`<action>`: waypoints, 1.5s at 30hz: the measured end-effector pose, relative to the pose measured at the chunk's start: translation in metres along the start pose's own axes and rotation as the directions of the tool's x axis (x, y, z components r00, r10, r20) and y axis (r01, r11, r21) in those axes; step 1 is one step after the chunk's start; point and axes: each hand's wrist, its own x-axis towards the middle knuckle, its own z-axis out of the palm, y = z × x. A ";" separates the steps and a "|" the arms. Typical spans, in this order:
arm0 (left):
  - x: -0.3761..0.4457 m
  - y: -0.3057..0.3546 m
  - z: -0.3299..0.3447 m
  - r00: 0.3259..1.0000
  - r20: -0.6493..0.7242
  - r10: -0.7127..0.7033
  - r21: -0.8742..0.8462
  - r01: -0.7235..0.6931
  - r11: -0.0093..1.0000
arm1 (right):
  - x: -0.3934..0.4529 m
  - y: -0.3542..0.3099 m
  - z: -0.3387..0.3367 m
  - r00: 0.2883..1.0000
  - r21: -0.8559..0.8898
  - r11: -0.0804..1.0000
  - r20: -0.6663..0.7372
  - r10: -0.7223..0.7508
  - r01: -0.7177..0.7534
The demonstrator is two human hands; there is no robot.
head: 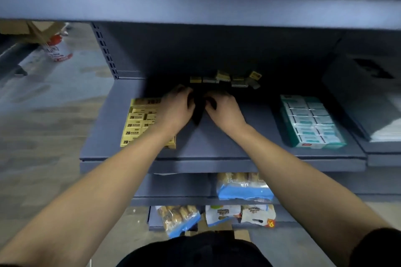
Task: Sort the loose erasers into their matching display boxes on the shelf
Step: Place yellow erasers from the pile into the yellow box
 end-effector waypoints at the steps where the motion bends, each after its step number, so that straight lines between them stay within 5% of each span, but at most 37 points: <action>1: 0.002 0.001 0.003 1.000 0.010 0.007 0.000 -0.007 1.000 | 0.001 0.004 0.000 1.000 -0.008 1.000 -0.001 0.007 -0.007; 12: 0.024 -0.014 0.009 1.000 0.003 -0.017 0.047 0.016 0.999 | 0.051 0.016 0.024 0.982 -0.181 0.983 0.190 0.012 0.023; 17: 0.027 -0.020 0.008 0.999 -0.037 -0.012 0.059 0.014 0.998 | 0.088 0.020 0.040 0.965 -0.162 0.980 0.218 0.149 -0.115; 28: 0.020 -0.028 0.008 0.999 -0.050 -0.011 0.057 0.014 0.998 | 0.099 0.031 0.043 0.973 -0.359 0.933 0.224 0.052 0.032; 37: 0.010 -0.016 0.003 1.000 -0.016 -0.017 0.054 0.018 0.998 | 0.056 0.017 0.018 0.964 -0.140 0.987 0.243 0.108 -0.075; 45: -0.004 0.007 0.006 0.999 0.039 -0.003 -0.002 0.003 1.000 | 0.003 0.020 -0.009 0.997 0.044 0.996 -0.021 -0.081 0.082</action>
